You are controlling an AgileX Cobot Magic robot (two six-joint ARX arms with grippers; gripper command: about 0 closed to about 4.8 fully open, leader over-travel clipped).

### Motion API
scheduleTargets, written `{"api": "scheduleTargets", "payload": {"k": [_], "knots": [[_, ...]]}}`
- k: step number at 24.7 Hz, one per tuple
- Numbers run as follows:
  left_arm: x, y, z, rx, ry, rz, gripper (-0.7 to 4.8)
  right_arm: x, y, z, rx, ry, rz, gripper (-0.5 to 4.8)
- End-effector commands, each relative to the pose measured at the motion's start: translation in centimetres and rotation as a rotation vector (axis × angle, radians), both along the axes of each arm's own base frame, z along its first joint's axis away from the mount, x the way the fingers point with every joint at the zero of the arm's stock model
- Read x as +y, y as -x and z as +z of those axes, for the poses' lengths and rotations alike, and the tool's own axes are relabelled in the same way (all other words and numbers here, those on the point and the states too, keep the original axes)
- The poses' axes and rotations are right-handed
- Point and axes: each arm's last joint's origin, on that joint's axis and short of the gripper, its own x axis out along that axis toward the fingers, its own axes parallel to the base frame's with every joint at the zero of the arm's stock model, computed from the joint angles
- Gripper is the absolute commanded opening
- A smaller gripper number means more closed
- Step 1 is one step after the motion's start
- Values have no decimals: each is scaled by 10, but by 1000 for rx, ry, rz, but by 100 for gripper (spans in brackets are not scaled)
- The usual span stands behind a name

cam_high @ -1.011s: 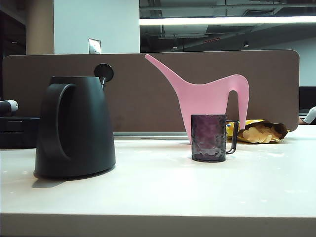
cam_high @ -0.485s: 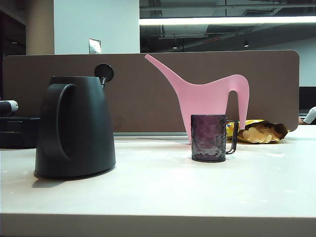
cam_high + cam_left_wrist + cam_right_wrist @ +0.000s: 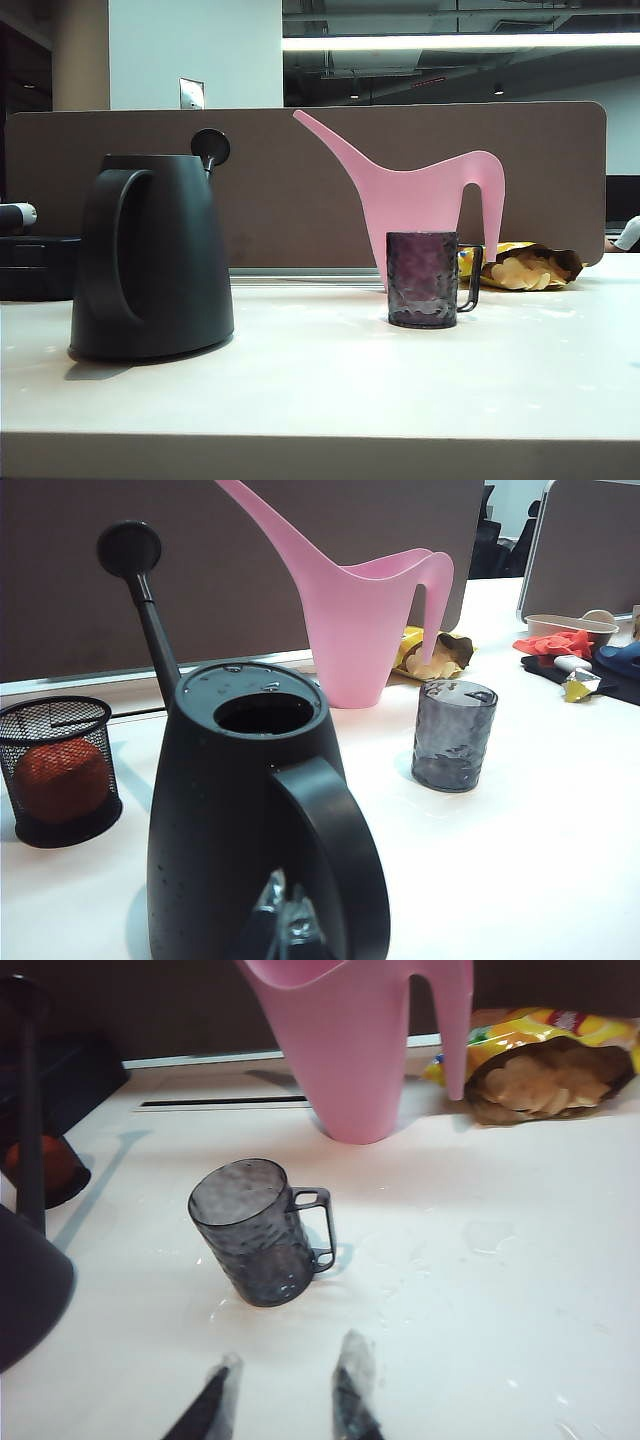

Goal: Pour the water from the cup into the kettle.

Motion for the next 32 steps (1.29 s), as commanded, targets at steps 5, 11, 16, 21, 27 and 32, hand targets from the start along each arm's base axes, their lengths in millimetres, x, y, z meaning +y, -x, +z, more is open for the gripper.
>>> {"api": "scheduleTargets", "payload": {"k": [5, 11, 16, 21, 27, 32], "knots": [[0, 0, 2, -11, -1, -7, -5, 0, -22, 0, -2, -31, 43, 228], [0, 0, 0, 7, -1, -8, -5, 8, -47, -14, 56, -42, 115, 317], [0, 0, -2, 30, -3, -19, -5, 22, -69, -26, 56, -27, 139, 316], [-1, 1, -3, 40, -4, -52, -5, 30, -102, -53, 115, -53, 110, 315], [-1, 1, -4, 52, -4, -52, -5, 36, -141, -70, 194, -50, 118, 315], [-1, 1, -4, 53, -1, -52, -5, 41, -169, -87, 258, -46, 118, 315]]}}
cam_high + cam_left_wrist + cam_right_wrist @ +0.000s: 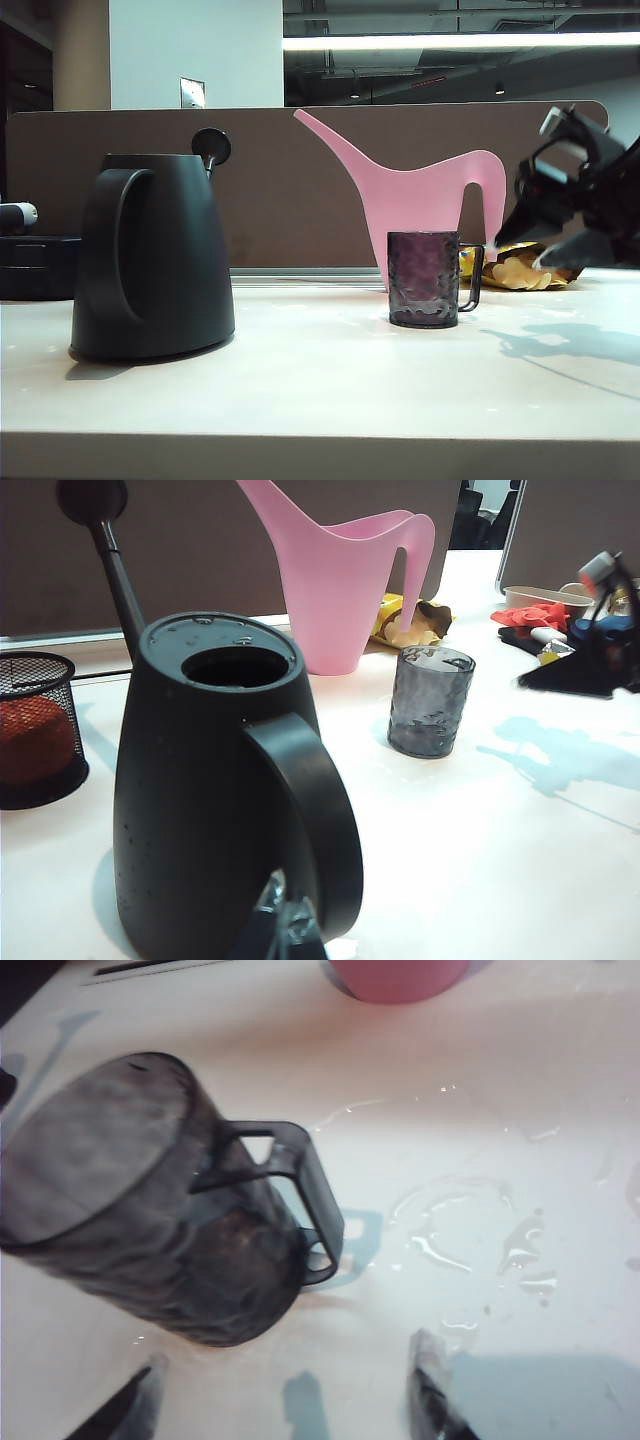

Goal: Pour the water from the cup into the kettle.

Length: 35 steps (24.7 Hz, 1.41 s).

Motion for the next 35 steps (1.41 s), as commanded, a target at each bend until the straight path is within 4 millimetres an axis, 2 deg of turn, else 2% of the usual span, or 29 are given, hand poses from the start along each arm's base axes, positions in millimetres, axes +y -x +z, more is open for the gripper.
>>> {"api": "scheduleTargets", "payload": {"k": [1, 9, 11, 18, 25, 29, 32, 33, 34, 35], "knots": [[0, 0, 2, -15, 2, -7, -5, 2, -14, -5, -1, -3, 1, 315], [0, 0, 2, -15, 1, -7, -5, 8, -41, -13, -32, 5, -12, 312], [0, 0, 2, -15, 1, -7, -5, 10, -44, -16, -53, 5, -15, 291], [0, 0, 2, -15, 1, -6, -5, 12, -50, -24, -57, 9, -23, 291], [0, 0, 2, -15, 1, -6, -5, 16, -68, -29, -48, 7, -17, 271], [0, 0, 2, -15, 1, -5, -5, 16, -71, -31, -56, 7, -19, 205], [0, 0, 2, -15, 1, -5, -5, 16, -72, -31, -55, 7, -20, 187], [0, 0, 2, -15, 1, -4, -5, 16, -72, -31, -55, 7, -20, 123], [0, 0, 2, -15, 1, -4, -5, 16, -72, -31, -55, 7, -20, 80], [0, 0, 2, -15, 1, -4, -5, 16, -72, -31, -56, 7, -20, 58]]}}
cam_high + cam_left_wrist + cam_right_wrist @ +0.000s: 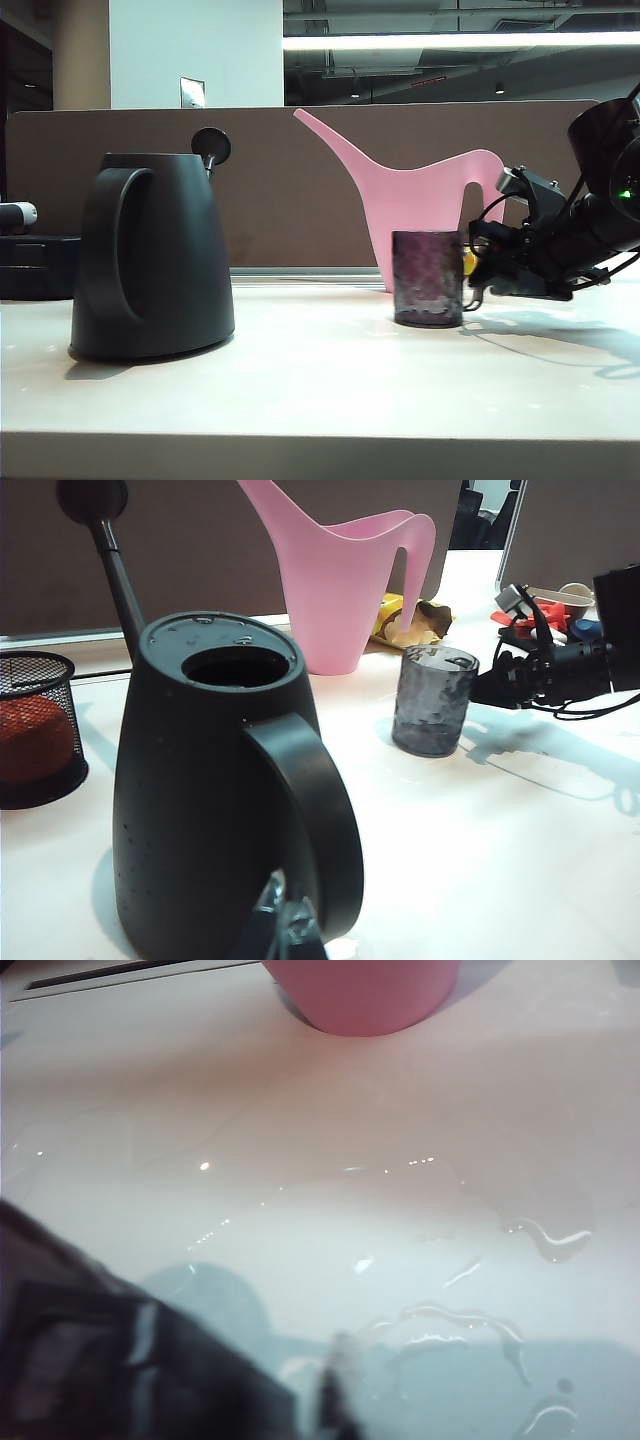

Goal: Pour the water from the cup into the kettle.

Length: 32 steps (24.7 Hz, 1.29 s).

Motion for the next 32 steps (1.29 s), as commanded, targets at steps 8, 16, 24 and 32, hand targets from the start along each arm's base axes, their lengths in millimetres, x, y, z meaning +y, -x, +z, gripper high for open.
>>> {"api": "scheduleTargets", "payload": {"k": [8, 16, 24, 32], "knots": [[0, 0, 3, -16, 1, -5, -5, 1, -3, 10, -94, -13, 4, -8], [0, 0, 3, -16, 1, -5, -5, 1, -4, 15, -124, -18, 9, -9], [0, 0, 3, -17, 0, -3, -5, 3, 8, 53, -185, 27, 29, -9], [0, 0, 3, -17, 0, -3, -5, 30, 23, 100, -193, 159, 74, -9]]}}
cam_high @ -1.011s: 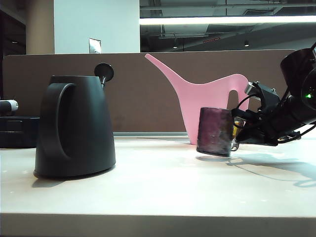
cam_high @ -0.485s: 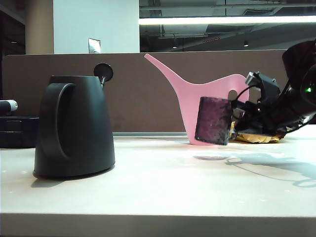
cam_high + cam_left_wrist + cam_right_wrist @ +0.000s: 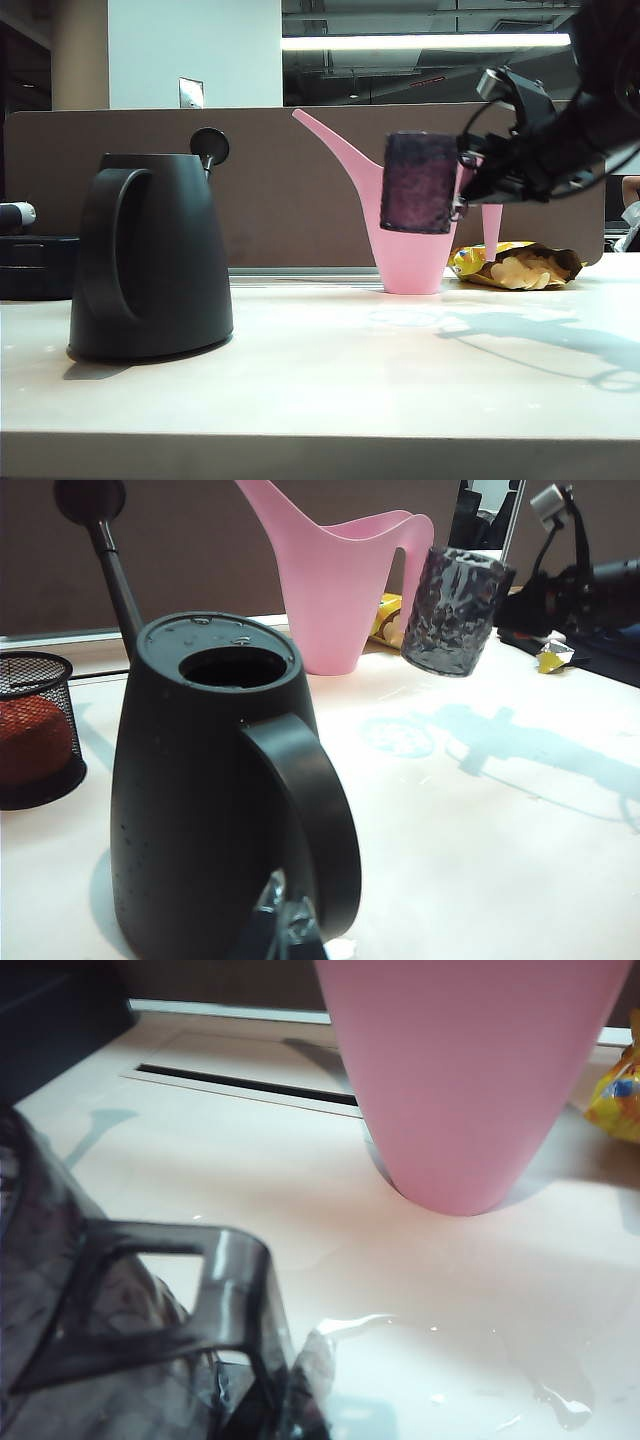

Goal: Pour the water from the cup into the kettle.

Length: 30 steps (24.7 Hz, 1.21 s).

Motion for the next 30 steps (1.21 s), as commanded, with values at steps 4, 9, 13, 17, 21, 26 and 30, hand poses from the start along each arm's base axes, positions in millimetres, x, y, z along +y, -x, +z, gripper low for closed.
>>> {"api": "scheduleTargets", "payload": {"k": [4, 9, 13, 17, 21, 26, 30], "knots": [[0, 0, 2, -16, 0, -3, -5, 36, -4, 46, 18, 128, 28, -9], [0, 0, 3, -16, 0, -1, -5, 77, 2, 87, -61, 260, 67, -9], [0, 0, 3, -17, 0, 0, -5, 96, 9, 106, -106, 315, 75, -9], [0, 0, 2, -18, -3, 4, -5, 113, 17, 125, -143, 377, 76, -9], [1, 0, 1, -7, -4, 41, -5, 127, 27, 134, -184, 482, 74, -9], [2, -1, -2, 28, -7, 89, -5, 142, 39, 134, -232, 593, 95, -9], [2, -1, -4, 48, -9, 90, -6, 155, 49, 135, -287, 669, 107, -9]]}}
